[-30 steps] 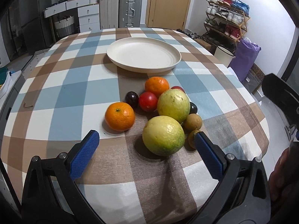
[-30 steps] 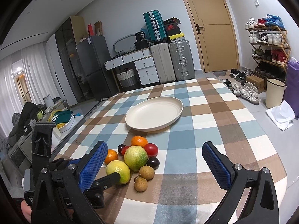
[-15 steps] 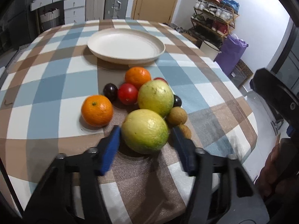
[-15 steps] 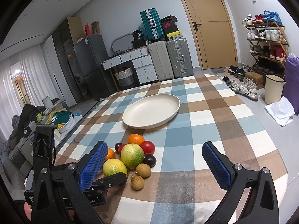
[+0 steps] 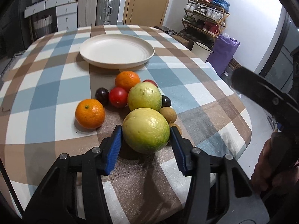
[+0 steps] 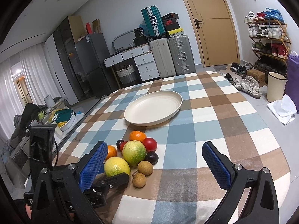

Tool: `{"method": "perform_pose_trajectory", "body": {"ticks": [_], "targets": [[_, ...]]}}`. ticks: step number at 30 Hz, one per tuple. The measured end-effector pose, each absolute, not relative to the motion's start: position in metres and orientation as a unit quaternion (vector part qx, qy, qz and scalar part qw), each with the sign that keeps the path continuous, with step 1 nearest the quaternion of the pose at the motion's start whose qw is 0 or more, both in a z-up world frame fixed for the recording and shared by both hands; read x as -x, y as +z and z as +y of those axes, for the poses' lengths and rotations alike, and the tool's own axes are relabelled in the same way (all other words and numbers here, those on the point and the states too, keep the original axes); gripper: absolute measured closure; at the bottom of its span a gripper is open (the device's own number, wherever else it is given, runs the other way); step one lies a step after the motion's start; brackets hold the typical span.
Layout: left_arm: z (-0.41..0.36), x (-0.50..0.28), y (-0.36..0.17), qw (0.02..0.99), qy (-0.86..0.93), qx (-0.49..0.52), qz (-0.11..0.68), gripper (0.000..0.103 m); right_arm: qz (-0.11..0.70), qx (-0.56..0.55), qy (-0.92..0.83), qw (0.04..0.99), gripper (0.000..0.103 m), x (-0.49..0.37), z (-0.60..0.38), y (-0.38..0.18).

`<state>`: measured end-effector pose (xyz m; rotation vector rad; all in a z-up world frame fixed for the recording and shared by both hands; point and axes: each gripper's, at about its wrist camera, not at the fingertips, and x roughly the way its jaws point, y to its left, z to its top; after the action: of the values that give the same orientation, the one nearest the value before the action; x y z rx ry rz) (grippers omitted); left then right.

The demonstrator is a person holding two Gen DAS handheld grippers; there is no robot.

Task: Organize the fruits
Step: 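Grasp the green-yellow citrus with the left tool while the right tool grasps the other citrus, then carry both green-yellow citrus fruits with both tools onto the cream plate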

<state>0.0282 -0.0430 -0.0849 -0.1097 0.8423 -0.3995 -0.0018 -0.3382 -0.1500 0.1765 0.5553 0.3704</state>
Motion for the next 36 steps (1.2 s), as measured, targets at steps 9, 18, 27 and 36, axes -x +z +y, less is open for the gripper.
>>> {"method": "perform_pose_trajectory", "body": {"ticks": [9,18,27,36], "targets": [[-0.019,-0.02,-0.066,0.904,-0.183,0.059,0.382,0.055,0.284,-0.108,0.187,0.934,0.0,-0.004,-0.342,-0.152],[0.003,-0.014,-0.051,0.911,-0.179,0.076,0.365,0.055,0.305,-0.096,0.215,0.923,0.0,-0.015,-0.326,-0.165],[0.034,-0.014,-0.026,0.928,-0.147,0.079,0.334,0.055,0.329,-0.078,0.232,0.912,0.0,-0.034,-0.306,-0.179],[0.052,-0.023,-0.028,0.931,-0.126,0.083,0.333,0.055,0.341,-0.036,0.244,0.907,0.005,-0.049,-0.282,-0.19]]}}
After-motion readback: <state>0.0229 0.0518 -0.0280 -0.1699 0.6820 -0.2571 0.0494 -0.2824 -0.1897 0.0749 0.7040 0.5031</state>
